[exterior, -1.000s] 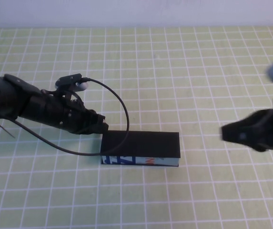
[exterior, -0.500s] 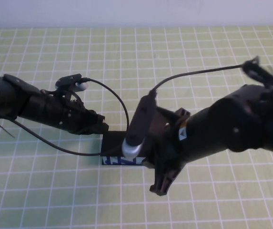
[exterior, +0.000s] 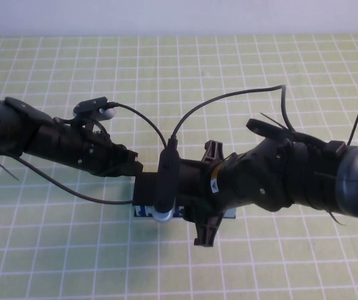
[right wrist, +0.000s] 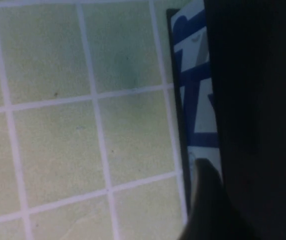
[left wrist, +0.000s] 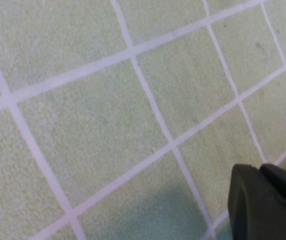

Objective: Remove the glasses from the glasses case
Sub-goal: Pick up the glasses from the glasses case

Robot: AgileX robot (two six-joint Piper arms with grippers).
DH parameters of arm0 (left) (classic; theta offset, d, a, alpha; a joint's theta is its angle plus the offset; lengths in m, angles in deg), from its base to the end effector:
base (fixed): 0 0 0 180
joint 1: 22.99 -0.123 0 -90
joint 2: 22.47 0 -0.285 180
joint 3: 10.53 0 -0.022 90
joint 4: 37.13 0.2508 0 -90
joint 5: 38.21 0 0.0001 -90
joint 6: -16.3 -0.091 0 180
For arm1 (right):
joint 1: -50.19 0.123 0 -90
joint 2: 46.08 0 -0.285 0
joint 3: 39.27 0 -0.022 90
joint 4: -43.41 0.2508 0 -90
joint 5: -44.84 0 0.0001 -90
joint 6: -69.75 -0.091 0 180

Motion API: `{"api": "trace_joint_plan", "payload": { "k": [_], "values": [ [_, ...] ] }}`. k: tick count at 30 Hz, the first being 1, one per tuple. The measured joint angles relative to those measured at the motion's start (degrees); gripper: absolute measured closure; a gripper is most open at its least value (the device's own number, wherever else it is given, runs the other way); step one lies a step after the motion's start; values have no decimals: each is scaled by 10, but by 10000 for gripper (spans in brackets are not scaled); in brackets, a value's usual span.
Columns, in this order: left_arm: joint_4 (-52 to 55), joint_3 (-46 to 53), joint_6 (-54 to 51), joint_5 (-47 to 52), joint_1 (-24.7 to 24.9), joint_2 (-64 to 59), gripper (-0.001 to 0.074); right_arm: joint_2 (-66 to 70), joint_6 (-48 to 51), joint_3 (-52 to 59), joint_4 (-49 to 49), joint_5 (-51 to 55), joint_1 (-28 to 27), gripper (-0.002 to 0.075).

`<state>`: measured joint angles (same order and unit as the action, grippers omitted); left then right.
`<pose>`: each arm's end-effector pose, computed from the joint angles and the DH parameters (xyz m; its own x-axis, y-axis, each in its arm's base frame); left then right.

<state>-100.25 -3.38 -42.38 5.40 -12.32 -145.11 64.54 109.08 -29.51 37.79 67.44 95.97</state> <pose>0.3757 -0.1278 0.1554 -0.8476 0.2111 -0.4868 0.4749 0.7111 -0.5185 0.2693 0.2718 0.2093 0.0945 -0.9075 -0.4092 -0.8893 0.1078 -0.4445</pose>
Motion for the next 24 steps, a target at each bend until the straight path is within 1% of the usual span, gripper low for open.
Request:
{"api": "trace_joint_plan", "payload": {
  "k": [7, 14, 20, 24],
  "values": [
    [1, 0, 0, 2, 0, 0, 739, 20, 0, 0, -51, -26, 0, 419],
    [1, 0, 0, 2, 0, 0, 739, 36, -11, -1, -77, -37, 0, 424],
    [1, 0, 0, 3, 0, 0, 739, 45, -58, -5, -121, -47, -3, 478],
    [1, -1, 0, 1, -1, 0, 739, 47, -68, -6, -135, -47, -4, 542]
  ]
}}
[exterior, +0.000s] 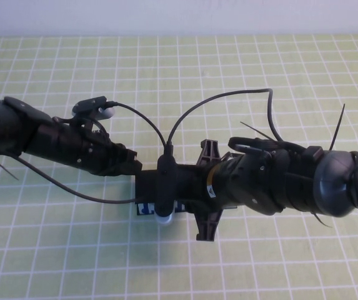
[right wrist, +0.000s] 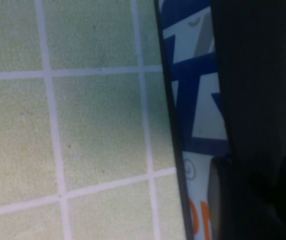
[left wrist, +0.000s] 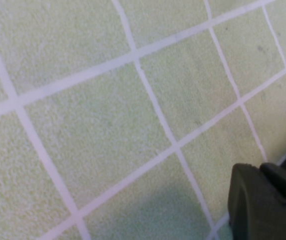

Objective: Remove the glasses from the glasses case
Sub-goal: Pick up the glasses from the glasses case

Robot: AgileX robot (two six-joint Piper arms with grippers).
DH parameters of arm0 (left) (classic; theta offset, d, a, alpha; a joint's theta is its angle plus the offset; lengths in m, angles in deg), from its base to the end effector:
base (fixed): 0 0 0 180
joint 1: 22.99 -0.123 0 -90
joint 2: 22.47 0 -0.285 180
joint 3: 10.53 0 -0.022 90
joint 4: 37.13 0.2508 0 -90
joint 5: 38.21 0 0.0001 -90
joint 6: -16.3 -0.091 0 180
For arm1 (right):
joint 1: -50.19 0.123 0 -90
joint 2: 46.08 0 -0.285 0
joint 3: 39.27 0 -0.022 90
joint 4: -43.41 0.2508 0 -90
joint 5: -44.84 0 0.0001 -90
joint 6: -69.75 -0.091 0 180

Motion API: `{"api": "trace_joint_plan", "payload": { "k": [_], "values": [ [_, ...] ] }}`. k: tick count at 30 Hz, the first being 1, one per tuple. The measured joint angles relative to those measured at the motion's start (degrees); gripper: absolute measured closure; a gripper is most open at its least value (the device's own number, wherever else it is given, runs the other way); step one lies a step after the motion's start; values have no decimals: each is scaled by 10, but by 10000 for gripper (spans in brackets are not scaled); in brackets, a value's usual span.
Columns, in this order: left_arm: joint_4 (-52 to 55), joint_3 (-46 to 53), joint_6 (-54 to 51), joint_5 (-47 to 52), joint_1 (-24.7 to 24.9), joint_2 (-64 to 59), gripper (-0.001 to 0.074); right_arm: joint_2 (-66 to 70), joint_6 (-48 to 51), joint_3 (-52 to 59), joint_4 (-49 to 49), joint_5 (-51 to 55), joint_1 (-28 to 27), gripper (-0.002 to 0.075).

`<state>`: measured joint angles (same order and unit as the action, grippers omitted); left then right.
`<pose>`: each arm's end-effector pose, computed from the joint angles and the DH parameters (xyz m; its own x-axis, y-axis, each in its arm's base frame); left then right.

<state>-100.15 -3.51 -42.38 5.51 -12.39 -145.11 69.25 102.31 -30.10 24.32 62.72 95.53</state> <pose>0.3762 -0.1275 0.1559 -0.8467 0.2121 -0.4880 0.4765 0.7105 -0.5178 0.2859 0.2762 0.1858 0.1667 -0.9280 -0.3331 -0.8455 0.0392 -0.5325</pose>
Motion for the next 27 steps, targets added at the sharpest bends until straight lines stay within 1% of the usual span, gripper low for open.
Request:
{"api": "trace_joint_plan", "payload": {
  "k": [4, 6, 9, 13, 21, 27],
  "values": [
    [0, -1, 0, -2, 0, 0, 739, -1, -7, -3, -4, 7, 0, 648],
    [0, -2, 0, -2, 0, 0, 739, -2, -7, -9, -4, 19, 0, 652],
    [0, -3, 0, -1, 0, 0, 739, -5, -8, -20, -5, 43, 0, 681],
    [0, -4, 0, 3, 0, 0, 739, -15, -23, -36, -5, 71, 0, 699],
    [0, -4, 0, 10, -2, 0, 739, -27, -45, -59, -3, 85, -3, 722],
    [2, -4, 2, 34, -28, 39, 739, -27, -55, -61, -3, 86, -4, 725]
  ]
}}
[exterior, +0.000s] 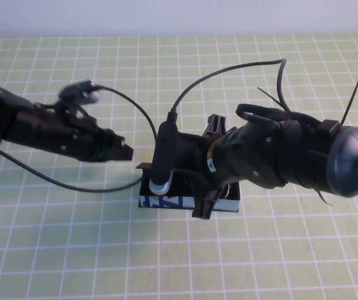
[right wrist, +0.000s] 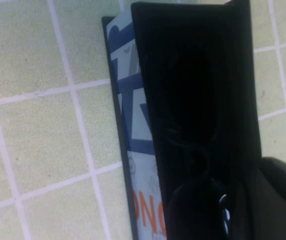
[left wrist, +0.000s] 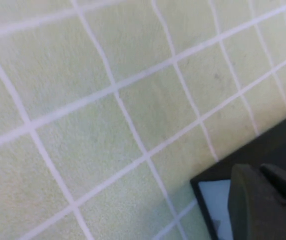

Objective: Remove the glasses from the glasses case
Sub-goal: Pick up the glasses from the glasses case

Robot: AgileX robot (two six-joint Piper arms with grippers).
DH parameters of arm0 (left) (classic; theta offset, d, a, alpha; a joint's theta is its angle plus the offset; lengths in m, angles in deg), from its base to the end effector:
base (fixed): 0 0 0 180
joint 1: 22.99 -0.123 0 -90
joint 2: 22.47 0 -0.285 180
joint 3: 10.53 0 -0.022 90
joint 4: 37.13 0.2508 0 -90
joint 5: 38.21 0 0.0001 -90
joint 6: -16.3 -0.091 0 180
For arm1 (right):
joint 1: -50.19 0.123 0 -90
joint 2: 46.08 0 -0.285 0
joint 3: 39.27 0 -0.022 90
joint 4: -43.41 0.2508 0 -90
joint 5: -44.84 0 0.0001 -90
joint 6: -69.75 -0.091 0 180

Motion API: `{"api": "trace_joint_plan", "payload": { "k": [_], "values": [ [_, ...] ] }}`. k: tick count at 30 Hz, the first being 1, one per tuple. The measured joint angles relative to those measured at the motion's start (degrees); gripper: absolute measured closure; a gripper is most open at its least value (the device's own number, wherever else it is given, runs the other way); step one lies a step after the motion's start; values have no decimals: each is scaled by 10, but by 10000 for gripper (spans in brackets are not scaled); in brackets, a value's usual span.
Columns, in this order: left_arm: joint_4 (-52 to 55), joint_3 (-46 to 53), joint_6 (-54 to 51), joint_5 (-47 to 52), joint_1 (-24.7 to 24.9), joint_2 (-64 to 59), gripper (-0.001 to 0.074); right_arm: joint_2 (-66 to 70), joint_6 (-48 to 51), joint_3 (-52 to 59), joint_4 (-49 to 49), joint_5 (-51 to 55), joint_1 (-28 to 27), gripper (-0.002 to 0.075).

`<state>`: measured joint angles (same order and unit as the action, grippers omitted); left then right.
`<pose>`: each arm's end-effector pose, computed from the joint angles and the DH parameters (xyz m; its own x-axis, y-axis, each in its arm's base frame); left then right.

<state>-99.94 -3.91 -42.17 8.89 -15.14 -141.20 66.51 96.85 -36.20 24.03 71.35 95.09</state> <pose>0.3754 -0.1117 0.1851 -0.8274 0.1876 -0.5294 0.4930 0.6942 -0.5244 0.2941 0.2741 0.2275 0.0521 -0.9280 -0.3690 -0.8357 0.1618 -0.5248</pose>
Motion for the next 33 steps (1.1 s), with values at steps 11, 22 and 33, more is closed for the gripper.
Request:
{"api": "trace_joint_plan", "payload": {
  "k": [11, 22, 33],
  "values": [
    [-31, 69, -110, 179, -41, 123, 739, 0, -6, -1, 1, 0, 0, 727],
    [-121, 129, -301, 188, -41, 42, 739, 0, -6, -1, 9, -2, 0, 727],
    [-174, 129, -355, 139, -41, -24, 739, 0, -6, -1, 55, -15, -1, 727]
  ]
}}
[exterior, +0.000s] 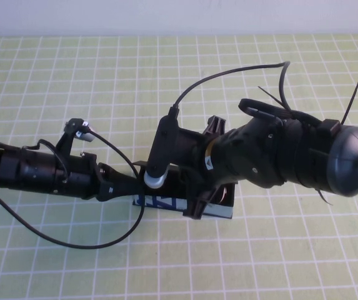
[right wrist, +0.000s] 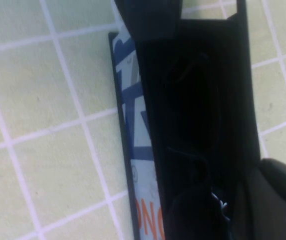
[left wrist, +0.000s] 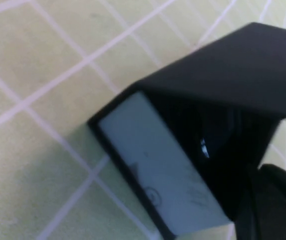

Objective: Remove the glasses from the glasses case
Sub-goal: Pick up the glasses from the glasses case

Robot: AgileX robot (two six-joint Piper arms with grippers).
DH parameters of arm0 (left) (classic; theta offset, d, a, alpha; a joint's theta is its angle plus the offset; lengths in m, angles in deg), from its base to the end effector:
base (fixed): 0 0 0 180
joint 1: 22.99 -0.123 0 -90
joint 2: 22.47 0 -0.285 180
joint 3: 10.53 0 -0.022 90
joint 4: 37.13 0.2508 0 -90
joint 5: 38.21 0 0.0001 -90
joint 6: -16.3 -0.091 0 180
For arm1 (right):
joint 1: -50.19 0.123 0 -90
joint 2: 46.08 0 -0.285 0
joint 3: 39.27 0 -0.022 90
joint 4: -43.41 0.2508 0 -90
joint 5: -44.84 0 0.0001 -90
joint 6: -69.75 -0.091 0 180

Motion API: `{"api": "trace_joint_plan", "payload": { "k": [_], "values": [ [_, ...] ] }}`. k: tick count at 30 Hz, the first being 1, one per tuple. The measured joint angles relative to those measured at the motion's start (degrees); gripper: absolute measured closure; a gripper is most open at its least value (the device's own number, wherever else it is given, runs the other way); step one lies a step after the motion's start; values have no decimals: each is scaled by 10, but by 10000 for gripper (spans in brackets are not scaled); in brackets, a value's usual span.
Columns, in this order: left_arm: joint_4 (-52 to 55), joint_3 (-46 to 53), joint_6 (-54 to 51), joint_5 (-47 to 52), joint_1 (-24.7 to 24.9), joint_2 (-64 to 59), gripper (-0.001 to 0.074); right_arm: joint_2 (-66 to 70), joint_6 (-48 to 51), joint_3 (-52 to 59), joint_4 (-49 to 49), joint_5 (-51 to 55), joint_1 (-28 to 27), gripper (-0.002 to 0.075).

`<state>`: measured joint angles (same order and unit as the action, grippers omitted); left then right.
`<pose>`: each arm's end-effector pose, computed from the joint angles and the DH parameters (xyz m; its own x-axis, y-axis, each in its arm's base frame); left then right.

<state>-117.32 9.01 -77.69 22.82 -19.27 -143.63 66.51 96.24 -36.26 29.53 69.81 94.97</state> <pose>0.3349 -0.1004 0.1441 -0.7030 0.2493 -0.6661 0.6983 0.4198 -0.5798 0.2928 0.2776 0.2283 -0.0085 -0.8927 -0.4506 -0.8505 0.2435 -0.4663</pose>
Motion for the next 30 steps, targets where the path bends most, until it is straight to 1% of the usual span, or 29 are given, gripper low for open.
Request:
{"api": "trace_joint_plan", "payload": {
  "k": [2, 4, 6, 9, 11, 13, 15, 17, 19, 24, 30],
  "values": [
    [-9, 0, 0, 0, 0, -5, 739, 0, 0, 0, 13, -1, 0, 726],
    [-12, 0, 0, 0, 0, -6, 739, -5, 0, 0, 28, 2, 0, 709],
    [-13, 0, -1, 0, 0, -8, 739, -17, -2, 0, 52, 7, 0, 666],
    [-15, 0, -1, 0, 0, -9, 739, -49, -3, 0, 109, 23, 0, 571],
    [-17, 0, -1, 1, 0, -9, 739, -78, -4, 0, 168, 43, 0, 543],
    [-17, 0, -1, 2, 0, -10, 739, -99, -16, -1, 225, 74, 0, 568],
    [-17, 0, -1, 2, 0, -10, 739, -103, -37, -1, 271, 109, 0, 641],
    [-17, 0, -1, 2, 0, -10, 739, -98, -69, -1, 291, 145, 0, 699],
    [-17, 0, -1, 2, 0, -10, 739, -85, -100, -1, 290, 165, 0, 722],
    [-17, 0, 0, 2, 0, -10, 739, -36, -164, -1, 253, 172, 0, 738],
    [-17, 0, 1, 3, 0, -10, 739, -12, -247, -1, 174, 135, -2, 741]
  ]
}}
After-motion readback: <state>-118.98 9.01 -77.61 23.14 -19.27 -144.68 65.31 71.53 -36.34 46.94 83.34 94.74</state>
